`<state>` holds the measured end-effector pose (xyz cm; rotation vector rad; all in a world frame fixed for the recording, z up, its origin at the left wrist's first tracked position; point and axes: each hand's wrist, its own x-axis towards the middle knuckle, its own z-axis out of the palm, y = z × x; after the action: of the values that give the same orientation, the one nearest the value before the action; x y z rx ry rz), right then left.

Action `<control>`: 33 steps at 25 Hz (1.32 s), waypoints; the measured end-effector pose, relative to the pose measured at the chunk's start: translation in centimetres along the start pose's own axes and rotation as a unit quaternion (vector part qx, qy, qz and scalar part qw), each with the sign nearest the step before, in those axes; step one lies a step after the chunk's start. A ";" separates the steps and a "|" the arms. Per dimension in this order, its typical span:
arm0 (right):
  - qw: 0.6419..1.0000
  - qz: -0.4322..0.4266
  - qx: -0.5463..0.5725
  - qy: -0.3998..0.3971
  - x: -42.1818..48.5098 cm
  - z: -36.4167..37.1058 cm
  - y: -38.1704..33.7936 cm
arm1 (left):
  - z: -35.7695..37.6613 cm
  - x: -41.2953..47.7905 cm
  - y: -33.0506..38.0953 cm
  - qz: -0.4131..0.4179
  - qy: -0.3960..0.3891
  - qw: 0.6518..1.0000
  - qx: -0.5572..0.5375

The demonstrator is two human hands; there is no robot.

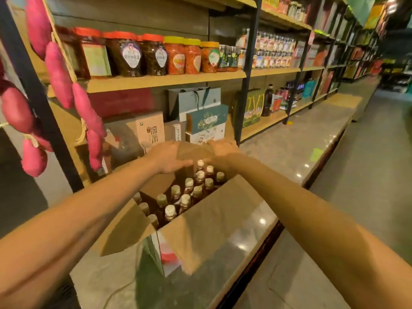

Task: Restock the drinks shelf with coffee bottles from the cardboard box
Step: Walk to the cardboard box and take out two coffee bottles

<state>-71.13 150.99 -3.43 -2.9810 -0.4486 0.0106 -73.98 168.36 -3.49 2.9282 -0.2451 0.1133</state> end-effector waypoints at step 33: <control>0.814 -0.244 0.256 -0.461 23.6 23.9 0.0 | 22.1 5.9 -8.0 -0.577 0.056 0.700 -0.416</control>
<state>-49.22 160.84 -26.85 -2.0541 -1.0685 1.3155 -65.51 170.60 -26.07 1.6807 1.2117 -0.0250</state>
